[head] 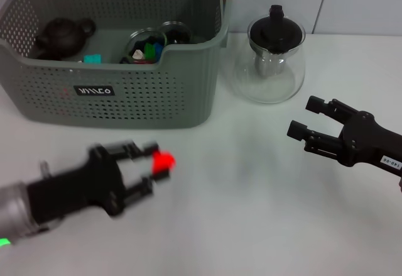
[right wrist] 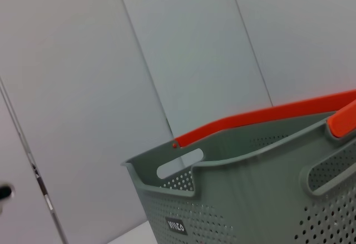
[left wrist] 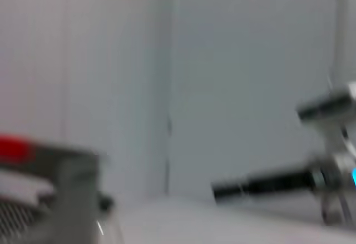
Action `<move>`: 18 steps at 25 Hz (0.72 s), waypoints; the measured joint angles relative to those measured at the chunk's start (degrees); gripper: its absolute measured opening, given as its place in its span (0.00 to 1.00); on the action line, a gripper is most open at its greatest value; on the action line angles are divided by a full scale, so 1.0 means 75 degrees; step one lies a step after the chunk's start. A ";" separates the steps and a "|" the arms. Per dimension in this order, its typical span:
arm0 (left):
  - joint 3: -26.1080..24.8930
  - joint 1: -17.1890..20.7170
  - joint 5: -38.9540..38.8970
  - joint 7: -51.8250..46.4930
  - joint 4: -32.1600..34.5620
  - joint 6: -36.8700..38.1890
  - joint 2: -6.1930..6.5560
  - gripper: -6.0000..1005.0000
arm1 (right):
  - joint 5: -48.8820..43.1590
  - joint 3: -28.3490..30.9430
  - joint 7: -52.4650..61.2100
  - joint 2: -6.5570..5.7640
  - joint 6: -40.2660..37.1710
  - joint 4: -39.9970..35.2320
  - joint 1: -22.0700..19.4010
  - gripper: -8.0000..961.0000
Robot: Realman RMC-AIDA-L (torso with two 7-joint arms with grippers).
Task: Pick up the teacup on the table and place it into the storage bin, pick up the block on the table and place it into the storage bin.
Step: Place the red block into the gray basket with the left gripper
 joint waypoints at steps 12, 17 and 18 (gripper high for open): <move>-0.0981 -0.0926 -0.1781 -0.2920 0.0897 0.0891 0.0641 0.40 | 0.0000 -0.0039 -0.0002 0.0021 -0.0003 0.0001 0.0047 0.98; -0.0925 -0.1652 -0.2144 -0.4274 0.1807 0.0398 0.0811 0.39 | 0.0000 -0.0051 -0.0003 0.0044 -0.0011 0.0001 0.0032 0.98; -0.0817 -0.1834 -0.2147 -0.4617 0.2066 0.0088 0.0836 0.39 | 0.0000 -0.0054 -0.0004 0.0050 -0.0013 0.0001 0.0032 0.98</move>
